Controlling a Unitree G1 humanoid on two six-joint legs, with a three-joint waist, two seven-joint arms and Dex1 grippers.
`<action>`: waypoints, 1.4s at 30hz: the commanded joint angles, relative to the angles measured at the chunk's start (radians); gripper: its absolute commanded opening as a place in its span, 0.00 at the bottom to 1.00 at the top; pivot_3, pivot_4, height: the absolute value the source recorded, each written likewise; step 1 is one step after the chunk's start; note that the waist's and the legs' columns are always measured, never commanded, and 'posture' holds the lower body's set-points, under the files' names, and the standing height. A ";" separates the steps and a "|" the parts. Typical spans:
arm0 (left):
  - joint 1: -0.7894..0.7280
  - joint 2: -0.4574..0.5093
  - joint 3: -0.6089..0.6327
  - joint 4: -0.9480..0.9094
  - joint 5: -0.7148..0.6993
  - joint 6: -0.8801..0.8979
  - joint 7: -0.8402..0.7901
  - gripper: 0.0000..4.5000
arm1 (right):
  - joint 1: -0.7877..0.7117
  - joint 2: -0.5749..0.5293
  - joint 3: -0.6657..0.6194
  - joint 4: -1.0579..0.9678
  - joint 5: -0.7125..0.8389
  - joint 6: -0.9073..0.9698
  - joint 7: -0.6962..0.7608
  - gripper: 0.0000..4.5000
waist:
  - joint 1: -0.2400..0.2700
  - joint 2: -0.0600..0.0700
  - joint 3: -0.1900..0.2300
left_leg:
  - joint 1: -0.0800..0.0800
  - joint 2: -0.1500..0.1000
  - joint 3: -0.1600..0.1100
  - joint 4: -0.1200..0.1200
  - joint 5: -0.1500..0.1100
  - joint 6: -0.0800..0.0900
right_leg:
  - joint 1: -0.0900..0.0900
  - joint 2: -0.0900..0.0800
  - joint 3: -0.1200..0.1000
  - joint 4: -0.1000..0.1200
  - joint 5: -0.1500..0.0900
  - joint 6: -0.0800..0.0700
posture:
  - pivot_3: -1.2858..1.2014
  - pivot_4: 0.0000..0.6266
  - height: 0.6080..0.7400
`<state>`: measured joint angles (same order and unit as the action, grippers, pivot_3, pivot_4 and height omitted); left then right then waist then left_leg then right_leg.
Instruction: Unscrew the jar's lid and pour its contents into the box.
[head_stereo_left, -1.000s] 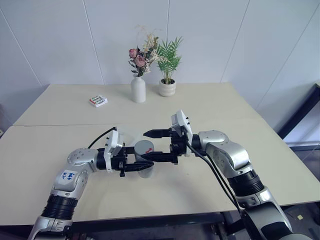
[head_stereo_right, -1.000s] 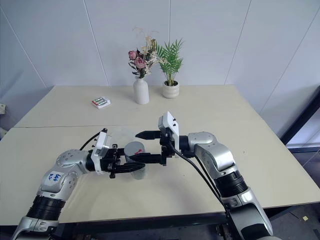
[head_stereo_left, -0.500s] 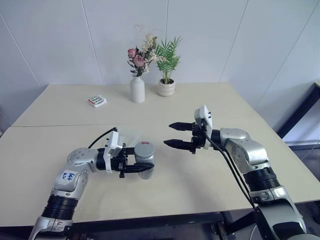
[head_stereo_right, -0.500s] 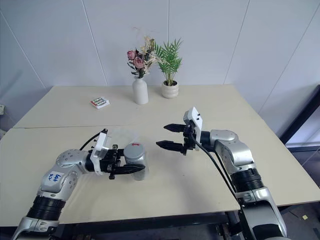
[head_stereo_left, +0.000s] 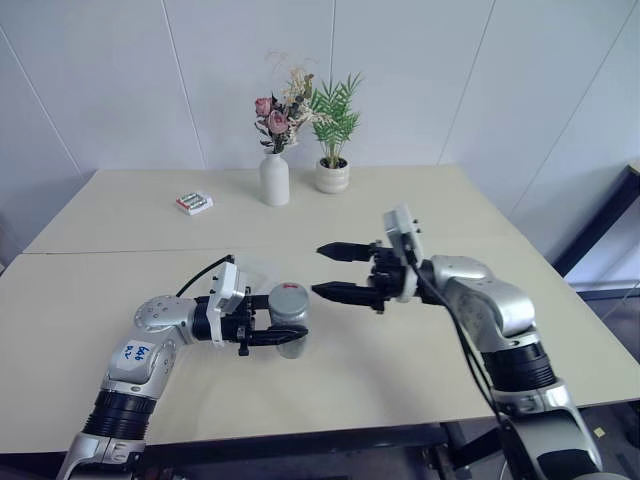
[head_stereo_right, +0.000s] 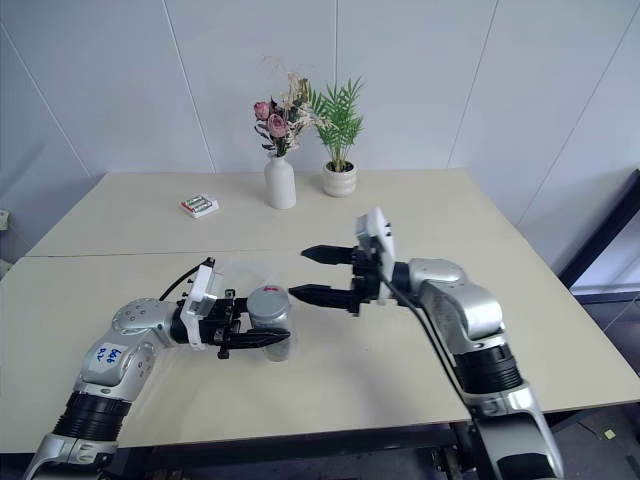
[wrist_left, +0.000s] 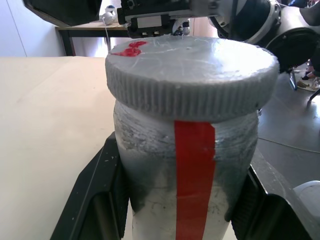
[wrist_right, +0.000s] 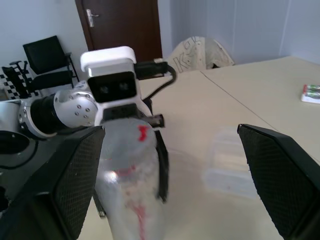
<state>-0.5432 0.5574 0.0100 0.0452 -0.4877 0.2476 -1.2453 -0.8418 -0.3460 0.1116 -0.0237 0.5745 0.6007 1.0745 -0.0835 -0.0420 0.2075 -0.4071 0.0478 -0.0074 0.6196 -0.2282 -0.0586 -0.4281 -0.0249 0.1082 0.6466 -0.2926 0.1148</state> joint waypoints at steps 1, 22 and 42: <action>0.003 0.002 0.007 -0.042 -0.015 -0.007 0.001 0.47 | -0.007 0.016 0.021 -0.064 0.001 0.011 -0.026 0.99 | 0.001 0.000 0.000 | 0.000 0.000 0.000 0.000 0.000 0.000 | 0.000 0.000 0.000 0.000 0.000 0.000 | 0.52 0.24 1.00; 0.005 -0.001 0.004 -0.045 -0.017 -0.004 0.006 0.47 | -0.023 0.058 0.086 -0.023 -0.085 -0.030 -0.051 0.99 | 0.000 0.000 0.000 | -0.001 0.000 0.000 0.000 0.000 0.000 | 0.000 0.000 0.000 -0.001 0.000 0.000 | 0.52 0.24 1.00; 0.005 0.002 0.001 -0.046 -0.020 -0.002 0.005 0.47 | -0.006 -0.039 0.042 0.006 -0.087 -0.057 -0.025 0.99 | 0.000 0.000 0.000 | -0.001 0.000 0.000 0.000 0.000 0.000 | 0.000 0.000 0.000 -0.001 0.000 0.000 | 0.52 0.24 1.00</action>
<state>-0.5375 0.5565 0.0084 0.0435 -0.4838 0.2529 -1.2203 -0.8464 -0.3594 0.2076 -0.0233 0.4933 0.5511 1.0660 -0.0830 -0.0420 0.2075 -0.4076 0.0477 -0.0070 0.6199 -0.2282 -0.0586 -0.4280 -0.0251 0.1084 0.6455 -0.2924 0.1152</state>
